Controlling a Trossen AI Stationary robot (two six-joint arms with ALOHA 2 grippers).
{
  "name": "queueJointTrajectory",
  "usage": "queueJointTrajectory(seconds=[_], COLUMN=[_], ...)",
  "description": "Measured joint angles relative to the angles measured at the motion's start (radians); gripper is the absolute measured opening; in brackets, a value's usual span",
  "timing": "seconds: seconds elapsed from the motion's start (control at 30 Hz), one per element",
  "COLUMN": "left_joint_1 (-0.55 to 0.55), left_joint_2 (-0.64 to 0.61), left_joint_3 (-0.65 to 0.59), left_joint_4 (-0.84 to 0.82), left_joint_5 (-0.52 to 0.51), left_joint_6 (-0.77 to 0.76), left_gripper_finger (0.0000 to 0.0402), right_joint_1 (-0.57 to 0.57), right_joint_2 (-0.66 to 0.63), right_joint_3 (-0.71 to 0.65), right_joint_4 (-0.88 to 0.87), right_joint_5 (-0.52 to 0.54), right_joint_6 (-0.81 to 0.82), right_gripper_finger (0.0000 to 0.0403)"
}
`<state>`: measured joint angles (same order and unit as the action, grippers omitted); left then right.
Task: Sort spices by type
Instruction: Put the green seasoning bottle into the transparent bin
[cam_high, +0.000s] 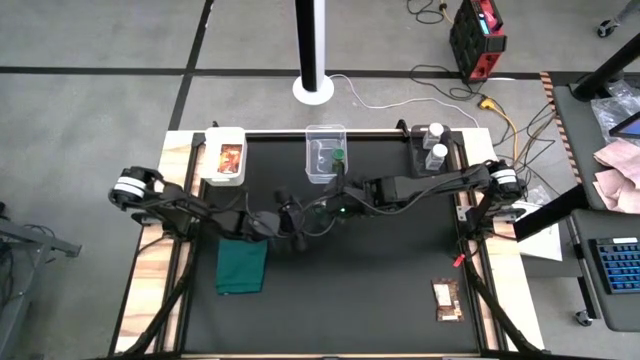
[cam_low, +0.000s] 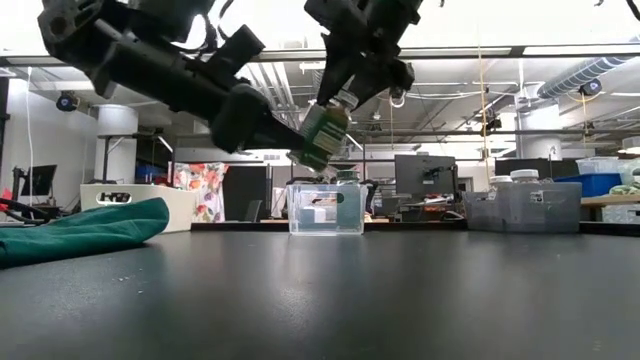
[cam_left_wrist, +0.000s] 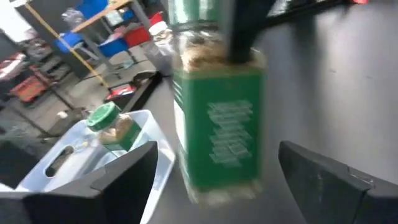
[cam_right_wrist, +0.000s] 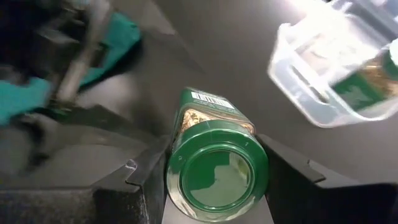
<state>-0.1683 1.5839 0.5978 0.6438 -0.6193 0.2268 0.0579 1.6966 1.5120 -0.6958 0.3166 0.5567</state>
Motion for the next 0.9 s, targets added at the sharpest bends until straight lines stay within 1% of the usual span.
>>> queueJointTrajectory(seconds=[0.1, 0.27, 0.33, 0.4, 0.5, 0.53, 0.57, 0.6, 0.67, 0.77, 0.83, 0.9], left_joint_1=[0.001, 0.003, 0.003, 0.003, 0.003, 0.003, 0.004, 0.005, 0.004, 0.003, 0.003, 0.004], left_joint_2=[0.028, 0.077, 0.086, 0.093, 0.093, 0.09, 0.089, 0.088, 0.088, 0.083, 0.079, 0.078], left_joint_3=[0.022, 0.055, 0.061, 0.066, 0.06, 0.057, 0.056, 0.056, 0.052, 0.037, 0.023, -0.002], left_joint_4=[0.002, -0.001, -0.002, 0.002, 0.001, 0.004, 0.004, 0.004, 0.002, 0.003, 0.037, 0.115], left_joint_5=[-0.049, -0.046, -0.046, -0.044, -0.056, -0.069, -0.07, -0.07, -0.048, 0.059, 0.12, 0.136], left_joint_6=[0.006, 0.028, 0.036, 0.044, 0.038, 0.036, 0.037, 0.036, 0.032, 0.02, 0.0, -0.009], left_gripper_finger=[0.0318, 0.0316, 0.0305, 0.0278, 0.0206, 0.0189, 0.0189, 0.0189, 0.0189, 0.0184, 0.0184, 0.0184], right_joint_1=[0.0, 0.0, 0.0, 0.0, 0.001, 0.001, 0.0, -0.001, 0.001, 0.006, 0.008, 0.009], right_joint_2=[0.0, 0.0, 0.0, 0.0, 0.0, 0.0, 0.0, 0.0, 0.0, 0.0, -0.01, -0.026], right_joint_3=[0.0, 0.0, 0.0, 0.0, 0.0, 0.0, 0.0, 0.0, 0.0, 0.0, 0.007, 0.016], right_joint_4=[0.011, 0.042, 0.043, 0.043, 0.042, 0.045, 0.048, 0.049, 0.041, 0.045, 0.022, 0.0], right_joint_5=[-0.017, -0.038, -0.048, -0.059, -0.05, -0.045, -0.044, -0.044, -0.057, -0.072, -0.081, -0.073], right_joint_6=[0.0, -0.013, -0.049, -0.069, -0.07, -0.069, -0.077, -0.086, -0.132, -0.253, -0.354, -0.444], right_gripper_finger=[0.0196, 0.0196, 0.0196, 0.0196, 0.0196, 0.0196, 0.0196, 0.0202, 0.0228, 0.0269, 0.0288, 0.03])
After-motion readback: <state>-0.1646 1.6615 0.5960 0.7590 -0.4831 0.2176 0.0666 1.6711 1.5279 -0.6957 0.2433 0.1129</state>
